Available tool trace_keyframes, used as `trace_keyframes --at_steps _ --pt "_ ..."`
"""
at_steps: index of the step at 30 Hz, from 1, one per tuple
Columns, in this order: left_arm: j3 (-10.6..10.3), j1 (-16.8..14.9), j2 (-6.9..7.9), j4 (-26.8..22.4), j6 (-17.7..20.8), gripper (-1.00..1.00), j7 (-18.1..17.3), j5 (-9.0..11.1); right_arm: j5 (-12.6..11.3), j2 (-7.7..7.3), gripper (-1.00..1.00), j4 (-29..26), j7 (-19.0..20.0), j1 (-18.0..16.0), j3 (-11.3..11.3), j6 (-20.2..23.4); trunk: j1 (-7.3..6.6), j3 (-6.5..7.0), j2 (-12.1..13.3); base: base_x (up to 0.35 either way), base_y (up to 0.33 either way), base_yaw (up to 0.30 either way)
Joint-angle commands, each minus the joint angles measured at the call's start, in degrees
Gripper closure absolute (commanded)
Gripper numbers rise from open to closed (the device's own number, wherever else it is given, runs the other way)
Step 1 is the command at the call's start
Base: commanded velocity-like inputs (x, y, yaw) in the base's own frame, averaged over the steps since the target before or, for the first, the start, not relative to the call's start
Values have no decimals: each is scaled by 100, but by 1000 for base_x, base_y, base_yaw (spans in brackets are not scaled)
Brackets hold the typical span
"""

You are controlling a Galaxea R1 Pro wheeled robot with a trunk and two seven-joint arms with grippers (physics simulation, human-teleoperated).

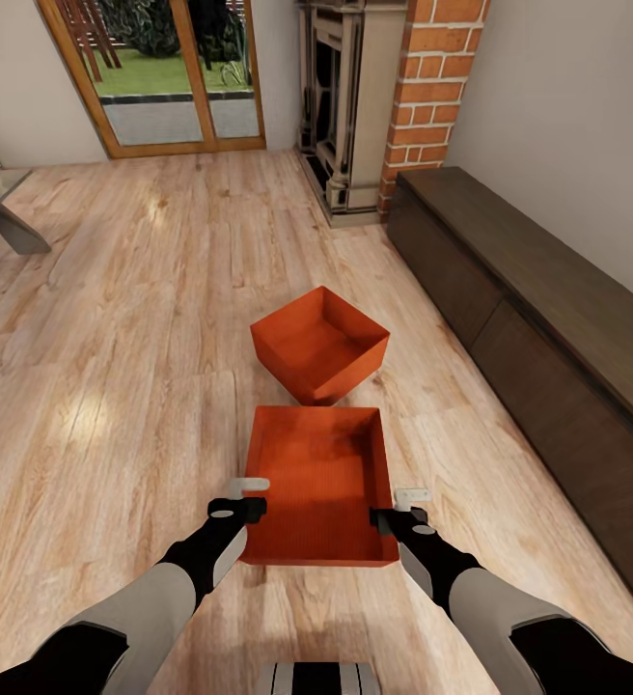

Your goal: Move the two storage containers from the living room to the garage. In the garage, place one container on the floor and stack the other container on top of it (either order is fine).

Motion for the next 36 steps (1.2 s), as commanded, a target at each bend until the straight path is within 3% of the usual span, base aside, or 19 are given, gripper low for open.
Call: trace_keyframes --at_steps 1,4,24,36 --pt "-40 0 3 -12 30 -100 39 60 -60 -1 -100 6 -26 -3 51 -20 -1 -3 -1 0 0 0" --pt "-28 0 4 -12 30 -100 39 60 -59 -1 -100 6 -26 -3 53 -20 -1 -3 -1 0 0 0" --pt "-24 0 32 -12 30 -100 39 60 -67 3 -100 6 -26 -3 53 -28 438 -362 -803 0 0 0" --pt "-24 0 32 -13 30 -100 39 60 -67 -3 -100 6 -26 -3 52 -28 438 -362 -803 0 0 0"
